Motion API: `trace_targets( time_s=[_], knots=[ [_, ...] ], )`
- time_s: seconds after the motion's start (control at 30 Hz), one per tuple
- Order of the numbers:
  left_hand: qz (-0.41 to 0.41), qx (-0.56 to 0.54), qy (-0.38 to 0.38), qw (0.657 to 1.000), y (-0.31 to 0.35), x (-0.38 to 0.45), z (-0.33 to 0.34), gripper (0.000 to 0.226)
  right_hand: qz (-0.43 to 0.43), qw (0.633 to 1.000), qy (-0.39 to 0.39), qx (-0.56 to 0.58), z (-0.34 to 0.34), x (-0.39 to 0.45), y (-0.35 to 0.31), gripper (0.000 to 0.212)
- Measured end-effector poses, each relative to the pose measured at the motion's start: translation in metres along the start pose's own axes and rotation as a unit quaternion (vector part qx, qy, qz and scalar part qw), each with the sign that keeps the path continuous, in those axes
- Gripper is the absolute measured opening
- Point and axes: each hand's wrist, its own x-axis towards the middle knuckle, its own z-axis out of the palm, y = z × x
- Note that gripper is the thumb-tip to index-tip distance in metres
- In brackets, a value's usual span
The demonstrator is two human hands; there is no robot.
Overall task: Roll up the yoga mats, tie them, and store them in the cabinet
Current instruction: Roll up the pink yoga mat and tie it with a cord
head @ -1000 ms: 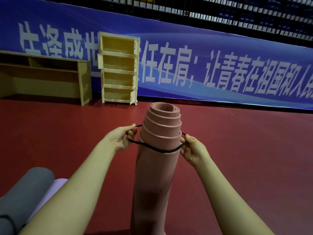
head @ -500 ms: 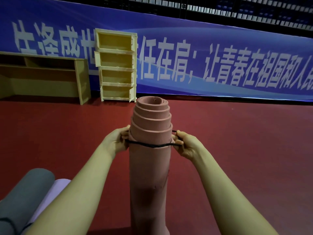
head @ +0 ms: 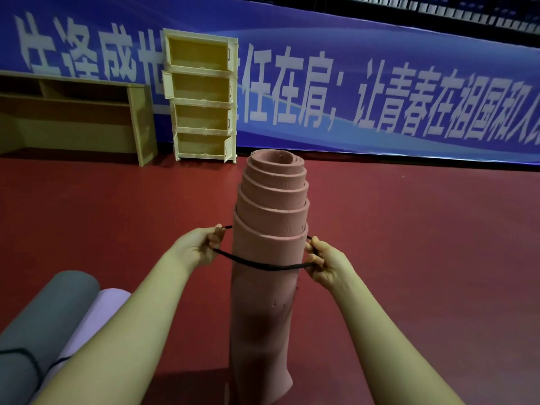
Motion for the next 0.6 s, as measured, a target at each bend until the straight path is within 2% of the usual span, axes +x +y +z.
trace_targets(
  time_s=[0.13,0.3,0.6],
  knots=[
    [0.012,0.080,-0.003,0.997,-0.018,-0.011,-0.007,0.028,-0.034,0.995,0.014,-0.095,-0.014,-0.009,0.009,0.019],
    [0.026,0.166,0.026,0.986,-0.041,-0.016,-0.026,0.029,-0.027,0.995,-0.014,-0.098,-0.037,-0.008,0.031,0.019],
    [0.025,0.168,0.046,0.984,-0.075,-0.006,-0.060,0.027,-0.025,0.992,0.017,-0.126,-0.067,-0.001,0.062,0.024]
  ],
)
